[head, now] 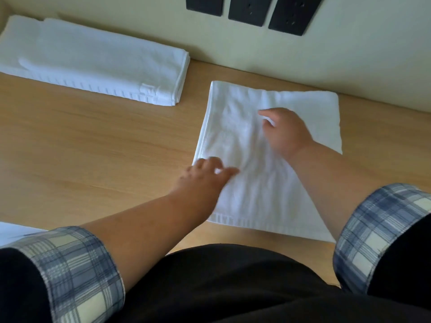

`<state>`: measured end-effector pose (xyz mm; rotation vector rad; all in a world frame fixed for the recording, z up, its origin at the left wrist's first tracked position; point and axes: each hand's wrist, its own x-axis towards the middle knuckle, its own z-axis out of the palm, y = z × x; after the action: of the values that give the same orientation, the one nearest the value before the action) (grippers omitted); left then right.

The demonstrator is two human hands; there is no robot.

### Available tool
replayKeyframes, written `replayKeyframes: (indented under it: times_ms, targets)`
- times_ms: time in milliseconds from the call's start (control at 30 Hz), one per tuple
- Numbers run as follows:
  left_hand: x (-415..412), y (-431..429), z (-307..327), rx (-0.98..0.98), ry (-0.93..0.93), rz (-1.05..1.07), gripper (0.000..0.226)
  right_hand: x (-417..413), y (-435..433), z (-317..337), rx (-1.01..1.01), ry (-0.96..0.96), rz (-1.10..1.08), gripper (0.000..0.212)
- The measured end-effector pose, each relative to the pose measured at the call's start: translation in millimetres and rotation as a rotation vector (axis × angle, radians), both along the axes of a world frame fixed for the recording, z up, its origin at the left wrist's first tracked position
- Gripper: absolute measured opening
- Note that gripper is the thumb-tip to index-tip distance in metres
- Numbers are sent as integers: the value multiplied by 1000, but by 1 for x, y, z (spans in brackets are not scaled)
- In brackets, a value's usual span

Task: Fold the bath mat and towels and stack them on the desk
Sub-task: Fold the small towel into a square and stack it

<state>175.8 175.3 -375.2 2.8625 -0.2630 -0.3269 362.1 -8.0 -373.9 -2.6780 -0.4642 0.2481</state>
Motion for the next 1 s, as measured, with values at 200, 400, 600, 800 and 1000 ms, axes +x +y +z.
replayKeyframes:
  times_ms: [200,400,600,800,1000]
  targets:
    - [9,-67,-7,115,318,-68,66,-9,-97,-19,-396,231,155,64]
    - [56,-92,-16,343,350,126,91,-21,-131,-16,-509,282,67,82]
    - [92,-93,-20,315,191,269,75,-60,-168,-10,-346,224,72,74]
    - [39,-112,-25,-451,113,1080,95,-24,-210,-7,-137,29,-219,48]
    - [51,-88,-40,-571,110,1141,53,-1,-230,-25,71,345,-538,44]
